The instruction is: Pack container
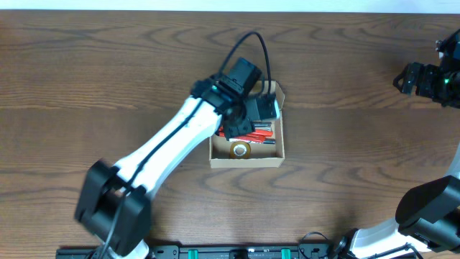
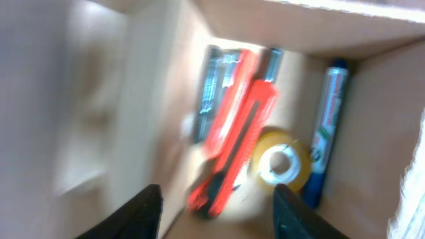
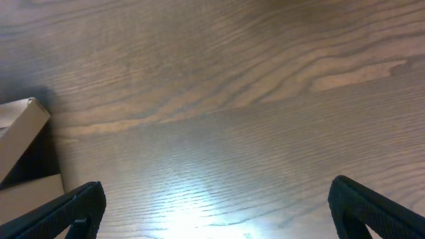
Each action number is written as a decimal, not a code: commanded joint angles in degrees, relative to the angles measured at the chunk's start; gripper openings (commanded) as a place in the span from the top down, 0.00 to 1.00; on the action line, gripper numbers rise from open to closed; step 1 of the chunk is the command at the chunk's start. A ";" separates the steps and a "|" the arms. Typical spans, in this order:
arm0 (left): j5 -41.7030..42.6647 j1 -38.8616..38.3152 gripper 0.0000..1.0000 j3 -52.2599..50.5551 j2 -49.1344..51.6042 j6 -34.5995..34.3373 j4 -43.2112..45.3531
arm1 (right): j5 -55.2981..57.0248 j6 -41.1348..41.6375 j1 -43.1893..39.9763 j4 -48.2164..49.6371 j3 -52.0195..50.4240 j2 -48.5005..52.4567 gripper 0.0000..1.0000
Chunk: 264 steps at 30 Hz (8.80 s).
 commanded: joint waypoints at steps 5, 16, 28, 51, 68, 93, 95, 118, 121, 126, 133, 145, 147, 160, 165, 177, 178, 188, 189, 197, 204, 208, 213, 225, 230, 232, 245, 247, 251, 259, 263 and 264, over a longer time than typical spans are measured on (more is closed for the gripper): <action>-13.62 4.39 0.28 3.80 -8.76 -17.53 -4.70 | -5.46 0.02 0.46 -0.07 0.00 -0.02 0.05; 23.39 32.85 0.62 2.82 -10.19 -32.79 -6.80 | -23.26 2.10 0.72 -0.81 -3.02 0.28 0.99; 42.32 43.89 0.71 2.38 2.58 -31.10 -9.79 | -23.19 6.45 9.29 7.89 -19.34 0.50 0.99; 56.41 43.89 0.71 2.38 21.16 -27.78 -7.52 | -30.71 17.16 23.65 21.64 -21.33 18.36 0.99; 60.24 43.89 0.72 2.38 31.50 -31.78 -3.19 | -31.34 21.46 25.88 27.10 -21.33 21.00 0.99; 64.61 40.68 0.76 2.38 31.80 -46.38 12.07 | -31.26 31.34 27.21 35.50 -21.33 21.03 0.99; 64.24 40.09 0.76 2.38 31.80 -47.39 12.92 | -30.53 32.22 27.43 35.58 -21.33 21.05 0.99; 61.68 39.23 0.79 1.33 31.80 -48.46 11.45 | -29.18 32.41 28.37 34.01 -21.40 23.71 0.99; 61.70 39.15 0.80 0.85 31.80 -48.48 11.39 | -29.16 32.41 29.07 34.10 -21.40 24.44 0.99; 61.72 38.69 0.80 0.09 31.80 -48.85 11.50 | -29.18 32.85 30.84 35.08 -21.40 25.14 0.99; 61.70 37.16 0.82 0.07 31.80 -48.87 11.96 | -29.18 33.68 32.48 36.24 -21.40 25.14 0.99; 61.05 34.88 0.82 0.04 31.80 -50.80 14.71 | -29.46 33.64 32.61 36.22 -21.40 25.14 0.99; 61.07 34.58 0.82 0.04 31.80 -51.28 15.39 | -29.46 33.64 32.61 36.26 -21.40 25.14 0.99; 62.51 33.75 0.83 0.07 31.80 -51.43 17.70 | -34.82 31.04 32.59 39.10 -21.40 25.14 0.99; 63.52 33.75 0.83 0.07 31.80 -51.43 17.73 | -36.09 30.12 32.59 39.30 -21.40 25.14 0.99; 65.66 33.75 0.81 1.40 30.97 -50.56 17.66 | -43.39 24.57 32.59 39.26 -21.38 25.14 0.99; 65.66 33.75 0.81 1.81 30.77 -50.56 17.51 | -43.52 24.55 32.59 39.26 -21.38 25.14 0.99; 65.11 33.57 0.81 2.67 27.04 -50.56 17.49 | -47.23 21.81 31.93 39.65 -21.27 25.14 0.99; 65.11 33.53 0.81 2.67 26.71 -50.53 17.49 | -47.47 21.79 31.87 39.65 -21.27 25.14 0.99; 65.13 33.38 0.81 2.67 23.47 -50.51 17.51 | -55.04 21.62 30.25 42.27 -21.27 25.14 0.99; 65.37 33.14 0.80 2.67 21.92 -50.51 17.46 | -57.09 21.62 29.53 42.36 -21.27 25.14 0.99; 65.16 32.06 0.80 2.67 20.35 -50.51 17.46 | -57.53 21.62 29.53 42.36 -21.27 25.14 0.99; 65.13 30.58 0.81 2.67 18.38 -50.51 17.14 | -57.72 21.62 29.55 42.23 -21.27 25.14 0.99; 60.81 28.46 0.81 2.67 12.26 -38.03 -0.87 | -57.70 21.62 28.00 41.31 -21.27 25.14 0.99; 53.62 27.54 0.81 2.67 11.13 -26.01 -16.31 | -57.46 21.59 27.12 41.31 -21.27 25.14 0.99; 51.41 27.32 0.81 2.67 10.93 -23.65 -19.43 | -56.92 21.57 26.95 41.31 -21.27 25.14 0.99; 36.50 26.05 0.80 2.67 9.55 -20.44 -25.83 | -34.97 18.45 26.91 29.97 -21.27 25.14 0.99; 34.27 26.03 0.80 2.67 8.02 -20.55 -25.59 | -30.84 17.90 26.86 28.00 -21.27 25.14 0.99; 28.61 26.03 0.80 2.67 4.39 -21.68 -25.59 | -24.65 16.09 26.80 24.83 -20.39 24.98 0.99; 17.86 26.03 0.76 2.67 -3.32 -25.27 -24.90 | -6.54 12.85 27.28 13.18 -9.20 20.46 0.99; 12.24 26.03 0.74 2.67 -4.15 -26.53 -24.90 | 0.48 12.50 28.92 8.41 -4.20 16.70 0.99; 10.43 26.03 0.74 2.64 -4.15 -26.86 -24.90 | 1.81 11.91 29.68 7.41 -3.41 15.39 0.99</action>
